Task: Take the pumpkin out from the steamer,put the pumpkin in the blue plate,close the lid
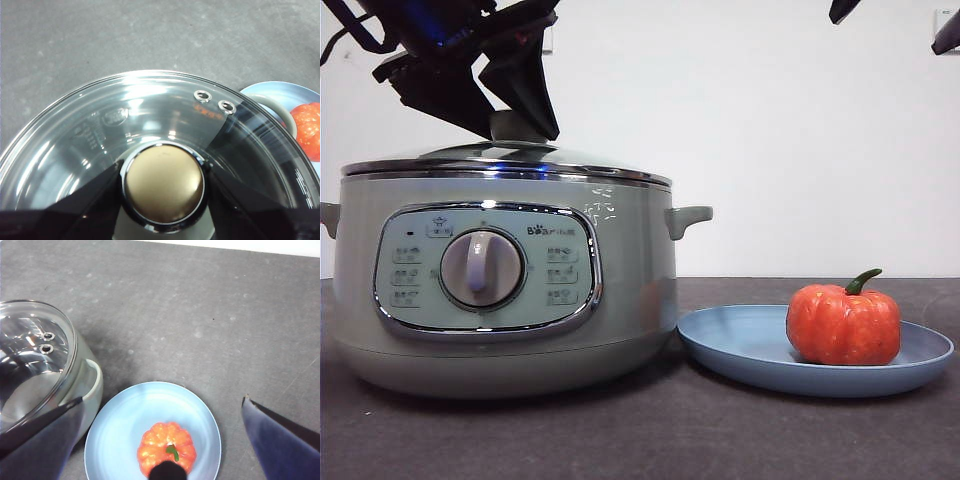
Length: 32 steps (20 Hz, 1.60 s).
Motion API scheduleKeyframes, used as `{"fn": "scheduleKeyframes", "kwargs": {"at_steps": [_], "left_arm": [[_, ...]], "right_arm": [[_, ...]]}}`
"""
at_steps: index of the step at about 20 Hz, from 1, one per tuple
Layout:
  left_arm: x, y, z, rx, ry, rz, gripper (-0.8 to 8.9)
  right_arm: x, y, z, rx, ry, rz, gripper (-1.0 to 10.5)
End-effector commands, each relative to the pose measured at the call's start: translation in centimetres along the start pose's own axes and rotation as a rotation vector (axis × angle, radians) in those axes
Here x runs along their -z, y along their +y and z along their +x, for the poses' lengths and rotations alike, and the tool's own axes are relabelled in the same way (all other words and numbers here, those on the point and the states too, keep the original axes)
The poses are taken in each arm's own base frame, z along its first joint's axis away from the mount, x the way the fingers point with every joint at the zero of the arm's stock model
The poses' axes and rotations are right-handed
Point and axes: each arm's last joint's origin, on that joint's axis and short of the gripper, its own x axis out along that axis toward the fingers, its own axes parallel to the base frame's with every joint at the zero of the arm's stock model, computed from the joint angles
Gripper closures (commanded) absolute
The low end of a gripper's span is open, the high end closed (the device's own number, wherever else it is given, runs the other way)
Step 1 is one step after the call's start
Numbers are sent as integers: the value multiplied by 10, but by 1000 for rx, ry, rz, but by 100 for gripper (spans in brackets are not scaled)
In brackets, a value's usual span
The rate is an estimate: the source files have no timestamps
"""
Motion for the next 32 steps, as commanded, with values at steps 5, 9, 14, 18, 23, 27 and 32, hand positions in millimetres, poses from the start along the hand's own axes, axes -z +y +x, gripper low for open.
{"fn": "scheduleKeyframes", "kwargs": {"at_steps": [5,9,14,18,23,27,32], "left_arm": [[1,0,-2,-24,18,19,744],[0,2,-2,-27,10,15,342],[-7,2,-22,-24,-55,12,342],[-11,3,-62,-17,-153,8,347],[7,6,-110,-54,-104,21,818],[30,8,-124,-91,-132,21,822],[86,13,-119,-133,-203,-29,821]], "right_arm": [[1,0,1,2,-2,8,352],[1,0,1,1,-1,8,352],[1,0,0,1,-7,8,354],[2,0,-3,-5,-6,8,439],[6,-1,-18,-2,-34,5,952],[32,-4,-27,-11,-139,15,962],[71,-7,-27,-21,-264,31,962]]}}
